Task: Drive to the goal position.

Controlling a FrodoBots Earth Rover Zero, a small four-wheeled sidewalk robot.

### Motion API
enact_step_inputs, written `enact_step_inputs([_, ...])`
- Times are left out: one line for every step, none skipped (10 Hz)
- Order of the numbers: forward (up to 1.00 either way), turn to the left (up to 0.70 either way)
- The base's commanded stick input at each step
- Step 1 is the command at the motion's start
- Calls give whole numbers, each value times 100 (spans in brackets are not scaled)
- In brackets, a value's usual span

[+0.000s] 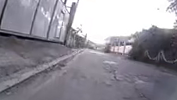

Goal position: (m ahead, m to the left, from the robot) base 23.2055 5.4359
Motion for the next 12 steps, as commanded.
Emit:
enact_step_inputs([100,0])
enact_step_inputs([100,0])
enact_step_inputs([100,0])
enact_step_inputs([100,0])
enact_step_inputs([100,0])
enact_step_inputs([100,0])
enact_step_inputs([100,0])
enact_step_inputs([100,0])
enact_step_inputs([100,0])
enact_step_inputs([100,0])
enact_step_inputs([100,-16])
enact_step_inputs([100,-29])
